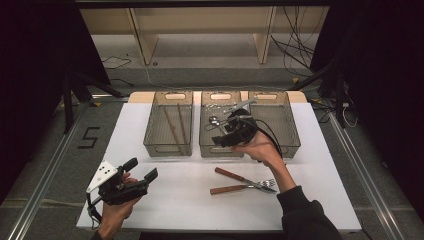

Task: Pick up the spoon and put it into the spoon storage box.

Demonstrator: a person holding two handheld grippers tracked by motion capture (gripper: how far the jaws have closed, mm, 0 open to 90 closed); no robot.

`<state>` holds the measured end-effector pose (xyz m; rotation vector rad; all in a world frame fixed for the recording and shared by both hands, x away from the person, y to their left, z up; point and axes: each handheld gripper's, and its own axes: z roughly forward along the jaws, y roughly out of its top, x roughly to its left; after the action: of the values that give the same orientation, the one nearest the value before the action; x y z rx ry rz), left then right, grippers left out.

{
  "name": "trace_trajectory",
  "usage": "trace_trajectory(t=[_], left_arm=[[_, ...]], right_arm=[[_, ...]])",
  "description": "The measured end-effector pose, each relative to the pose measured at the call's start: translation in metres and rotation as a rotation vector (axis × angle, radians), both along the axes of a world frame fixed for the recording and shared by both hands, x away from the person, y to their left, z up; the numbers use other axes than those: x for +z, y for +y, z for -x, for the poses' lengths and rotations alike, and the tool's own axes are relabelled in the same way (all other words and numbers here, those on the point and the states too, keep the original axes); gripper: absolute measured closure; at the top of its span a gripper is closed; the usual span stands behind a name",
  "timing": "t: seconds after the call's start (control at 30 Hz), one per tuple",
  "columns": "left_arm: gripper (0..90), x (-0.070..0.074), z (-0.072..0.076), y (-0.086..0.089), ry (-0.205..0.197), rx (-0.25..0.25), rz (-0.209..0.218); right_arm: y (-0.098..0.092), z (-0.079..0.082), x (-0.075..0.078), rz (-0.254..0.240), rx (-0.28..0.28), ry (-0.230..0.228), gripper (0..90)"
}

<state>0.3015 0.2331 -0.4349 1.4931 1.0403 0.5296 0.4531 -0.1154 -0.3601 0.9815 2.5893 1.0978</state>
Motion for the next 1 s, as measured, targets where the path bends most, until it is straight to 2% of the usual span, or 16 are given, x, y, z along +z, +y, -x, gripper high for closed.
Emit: trace_trajectory(t=[0.77,1.0], left_arm=[[13.6,0.000,0.000,0.000,-0.001,-0.001,0.001],[13.7,0.000,0.000,0.000,-0.002,-0.003,-0.001]], right_arm=[[-0.011,0.022,-0.013,-0.042,0.003,-0.015,29.1],[-0.012,0.028,-0.015,-0.036,0.006,-0.027,28.5]])
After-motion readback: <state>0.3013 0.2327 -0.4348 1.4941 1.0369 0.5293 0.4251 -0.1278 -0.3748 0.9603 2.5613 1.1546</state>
